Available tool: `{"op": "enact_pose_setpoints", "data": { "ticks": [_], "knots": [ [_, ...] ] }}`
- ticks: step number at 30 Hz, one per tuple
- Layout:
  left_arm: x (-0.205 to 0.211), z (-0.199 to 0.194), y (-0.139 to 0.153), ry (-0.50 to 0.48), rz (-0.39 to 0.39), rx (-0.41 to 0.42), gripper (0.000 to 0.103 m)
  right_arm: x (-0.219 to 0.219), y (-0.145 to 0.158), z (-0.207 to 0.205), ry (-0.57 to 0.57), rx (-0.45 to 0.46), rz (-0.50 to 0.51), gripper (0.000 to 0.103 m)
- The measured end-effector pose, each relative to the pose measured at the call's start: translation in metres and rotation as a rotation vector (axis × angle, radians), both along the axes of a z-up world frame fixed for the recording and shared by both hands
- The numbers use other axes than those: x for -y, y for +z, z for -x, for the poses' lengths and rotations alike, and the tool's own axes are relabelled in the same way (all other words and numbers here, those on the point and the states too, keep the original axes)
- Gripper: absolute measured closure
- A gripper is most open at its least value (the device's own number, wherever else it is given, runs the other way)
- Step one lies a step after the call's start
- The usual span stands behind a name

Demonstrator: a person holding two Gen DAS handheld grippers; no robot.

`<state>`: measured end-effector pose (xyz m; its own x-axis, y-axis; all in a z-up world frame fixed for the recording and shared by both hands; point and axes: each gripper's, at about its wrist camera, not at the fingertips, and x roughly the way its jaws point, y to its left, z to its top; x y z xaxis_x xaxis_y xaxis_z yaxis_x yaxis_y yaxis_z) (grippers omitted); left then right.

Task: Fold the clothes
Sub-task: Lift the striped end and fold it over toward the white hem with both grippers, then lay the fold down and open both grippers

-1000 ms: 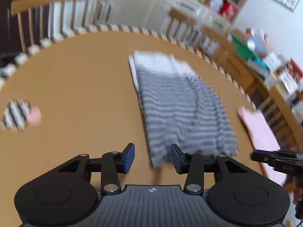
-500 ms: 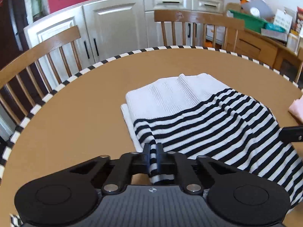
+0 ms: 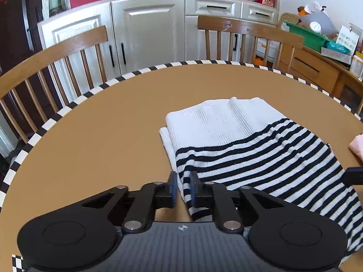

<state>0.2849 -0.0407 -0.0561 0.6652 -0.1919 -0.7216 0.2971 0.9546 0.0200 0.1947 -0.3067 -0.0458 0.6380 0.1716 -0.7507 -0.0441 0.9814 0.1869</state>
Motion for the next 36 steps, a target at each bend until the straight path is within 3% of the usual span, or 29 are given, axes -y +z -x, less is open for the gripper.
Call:
{"op": "enact_pose_setpoints", "data": {
  "ticks": [3,8,10,13,14,15,16,20,21,31,34,36],
  "knots": [
    [-0.001,0.002,0.014,0.005,0.015,-0.006,0.064,0.003,0.017,0.000,-0.002,0.044,0.014,0.070],
    [0.010,-0.002,0.030,-0.025,0.058,0.018,0.041,-0.002,0.026,-0.025,0.041,0.103,0.015,0.070],
    [0.017,-0.009,0.028,-0.044,0.086,0.004,0.041,-0.007,0.018,-0.042,0.064,0.097,-0.012,0.070],
    [0.024,-0.021,0.018,-0.070,0.137,-0.044,0.045,-0.009,0.002,-0.065,0.084,0.076,-0.082,0.070],
    [0.024,-0.026,0.014,-0.078,0.161,-0.068,0.054,-0.008,-0.003,-0.072,0.091,0.067,-0.115,0.070],
    [0.023,-0.029,0.009,-0.085,0.184,-0.089,0.065,-0.007,-0.008,-0.078,0.098,0.058,-0.149,0.077],
    [0.022,-0.032,0.004,-0.088,0.201,-0.110,0.070,-0.006,-0.012,-0.082,0.101,0.046,-0.167,0.089],
    [0.015,-0.038,-0.010,-0.084,0.210,-0.146,0.096,0.003,-0.028,-0.093,0.107,-0.004,-0.222,0.102],
    [0.012,-0.038,-0.012,-0.083,0.203,-0.138,0.099,0.005,-0.030,-0.094,0.100,-0.010,-0.221,0.103],
    [0.004,-0.047,-0.011,-0.064,0.154,-0.099,0.101,0.013,-0.028,-0.095,0.077,-0.009,-0.172,0.103],
    [-0.010,-0.048,-0.003,-0.002,0.168,-0.066,0.098,0.021,-0.016,-0.091,0.032,0.029,-0.152,0.098],
    [-0.020,-0.052,0.003,0.036,0.231,-0.078,0.084,0.027,-0.011,-0.092,0.006,0.035,-0.170,0.092]
  ]
}}
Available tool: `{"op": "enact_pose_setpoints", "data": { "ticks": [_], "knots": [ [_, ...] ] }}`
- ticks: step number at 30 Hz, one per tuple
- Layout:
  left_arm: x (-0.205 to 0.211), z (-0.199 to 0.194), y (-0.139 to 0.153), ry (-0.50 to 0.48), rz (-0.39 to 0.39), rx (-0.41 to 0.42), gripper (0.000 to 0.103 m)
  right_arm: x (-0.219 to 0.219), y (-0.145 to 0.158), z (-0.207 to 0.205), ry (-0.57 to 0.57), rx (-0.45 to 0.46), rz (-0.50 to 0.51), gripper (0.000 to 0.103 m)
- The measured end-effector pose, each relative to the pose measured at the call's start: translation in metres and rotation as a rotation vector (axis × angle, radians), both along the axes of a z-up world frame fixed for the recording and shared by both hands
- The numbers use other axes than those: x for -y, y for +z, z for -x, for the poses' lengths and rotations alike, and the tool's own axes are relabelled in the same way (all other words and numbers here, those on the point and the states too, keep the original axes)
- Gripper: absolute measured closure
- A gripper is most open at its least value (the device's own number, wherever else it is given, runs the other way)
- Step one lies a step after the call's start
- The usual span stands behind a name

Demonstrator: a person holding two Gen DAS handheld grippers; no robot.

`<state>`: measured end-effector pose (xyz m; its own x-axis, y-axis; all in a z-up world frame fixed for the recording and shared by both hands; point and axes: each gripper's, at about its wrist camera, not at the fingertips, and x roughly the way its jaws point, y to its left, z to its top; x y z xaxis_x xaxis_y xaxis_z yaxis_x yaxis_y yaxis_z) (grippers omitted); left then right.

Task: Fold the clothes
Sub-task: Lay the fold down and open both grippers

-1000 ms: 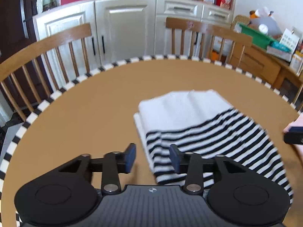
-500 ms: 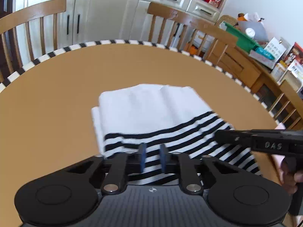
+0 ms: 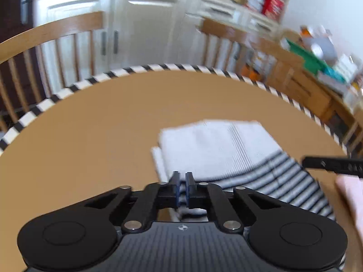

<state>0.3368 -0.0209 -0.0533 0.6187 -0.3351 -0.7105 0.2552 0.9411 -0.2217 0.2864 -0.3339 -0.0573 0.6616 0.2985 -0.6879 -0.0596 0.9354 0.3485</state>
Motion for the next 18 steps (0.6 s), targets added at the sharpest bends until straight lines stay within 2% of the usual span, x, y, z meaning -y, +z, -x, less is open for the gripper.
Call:
{"op": "enact_pose_setpoints", "data": {
  "ticks": [2,3,4,7,10,11,13,16,18],
  "knots": [
    [-0.004,-0.002,0.002,0.003,0.063,-0.037,0.069,0.001,0.001,-0.001,-0.008,-0.006,-0.010,0.087],
    [-0.003,-0.001,0.001,-0.004,0.084,-0.056,0.065,-0.001,-0.001,-0.001,0.000,-0.014,-0.006,0.081],
    [0.000,0.002,-0.001,-0.015,0.072,-0.059,0.064,-0.004,-0.003,-0.001,0.007,-0.023,-0.003,0.071],
    [0.005,0.014,-0.007,-0.041,0.028,-0.065,0.059,-0.015,-0.010,0.009,0.048,-0.049,0.037,0.071],
    [-0.008,0.042,-0.005,-0.018,0.079,-0.097,0.051,-0.011,-0.006,0.035,0.025,-0.049,0.028,0.070],
    [-0.014,0.055,-0.004,-0.012,0.100,-0.105,0.047,-0.008,-0.003,0.047,0.015,-0.047,0.012,0.068],
    [-0.022,0.080,-0.004,0.001,0.132,-0.128,0.040,-0.004,-0.001,0.075,0.006,-0.056,-0.017,0.053],
    [-0.025,0.117,-0.014,0.007,0.152,-0.180,0.038,-0.003,-0.005,0.114,0.002,-0.087,-0.044,0.053],
    [-0.019,0.134,-0.017,-0.006,0.138,-0.148,0.038,-0.005,-0.011,0.134,-0.003,-0.109,-0.065,0.056]
  ]
}}
